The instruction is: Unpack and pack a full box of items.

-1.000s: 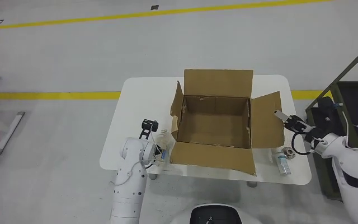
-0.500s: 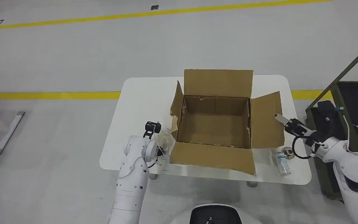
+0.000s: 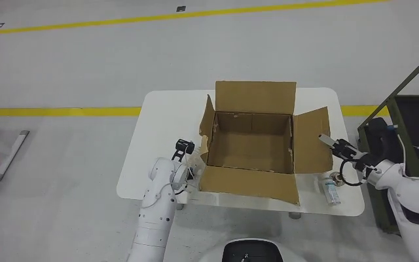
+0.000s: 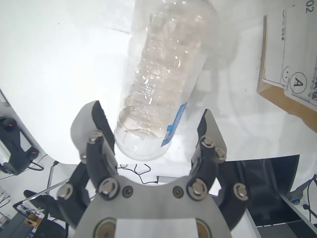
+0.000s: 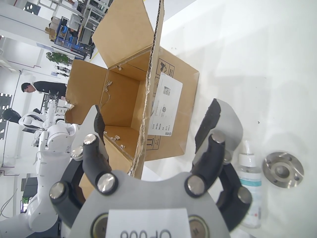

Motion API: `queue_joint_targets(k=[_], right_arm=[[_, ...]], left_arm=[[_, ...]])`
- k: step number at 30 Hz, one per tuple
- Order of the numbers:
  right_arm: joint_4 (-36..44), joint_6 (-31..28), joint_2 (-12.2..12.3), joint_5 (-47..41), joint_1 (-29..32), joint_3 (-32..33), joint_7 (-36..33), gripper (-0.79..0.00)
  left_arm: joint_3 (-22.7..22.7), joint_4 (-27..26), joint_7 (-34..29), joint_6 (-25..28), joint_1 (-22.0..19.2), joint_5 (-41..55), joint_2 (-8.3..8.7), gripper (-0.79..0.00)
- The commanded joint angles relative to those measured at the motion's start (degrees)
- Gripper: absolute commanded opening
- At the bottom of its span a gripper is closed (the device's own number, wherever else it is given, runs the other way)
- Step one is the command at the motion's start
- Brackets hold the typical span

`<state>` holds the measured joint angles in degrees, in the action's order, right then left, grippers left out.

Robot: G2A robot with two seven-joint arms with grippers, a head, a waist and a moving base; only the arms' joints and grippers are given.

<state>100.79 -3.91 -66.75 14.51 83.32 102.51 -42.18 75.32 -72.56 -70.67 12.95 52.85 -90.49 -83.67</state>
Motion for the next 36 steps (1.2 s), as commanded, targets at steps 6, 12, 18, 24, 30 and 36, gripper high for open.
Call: queue_joint_targets(k=[6,12,18,24,30,36], right_arm=[[0.1,0.1,0.3,-0.1,0.4,-0.2,0.2,-0.068],[0.3,0.3,0.6,-0.3,0.8,-0.3,0.6,-0.077],[0.8,0.6,0.8,-0.5,1.1,-0.6,1.0,-0.092],[1.1,0.6,0.9,-0.7,1.5,-1.1,1.6,-0.129],[1.6,0.7,1.1,-1.2,1.9,-1.3,1.9,-0.102],[2.1,0.6,1.3,-1.6,2.1,-1.6,2.0,-0.089]], left_arm=[[-0.8,1.8,-0.3,1.0,-0.7,0.8,0.10,-0.434],[-1.2,2.4,-0.6,1.3,-1.1,1.3,0.23,-0.425],[-1.1,2.3,-0.4,1.5,-1.0,1.8,0.46,-0.785],[-0.4,0.3,-0.2,1.9,0.0,2.7,0.85,-0.785],[3.7,-6.1,-2.1,0.1,2.6,4.4,1.72,-0.785],[8.5,-16.8,-5.2,-2.2,6.7,6.1,2.61,-0.785]])
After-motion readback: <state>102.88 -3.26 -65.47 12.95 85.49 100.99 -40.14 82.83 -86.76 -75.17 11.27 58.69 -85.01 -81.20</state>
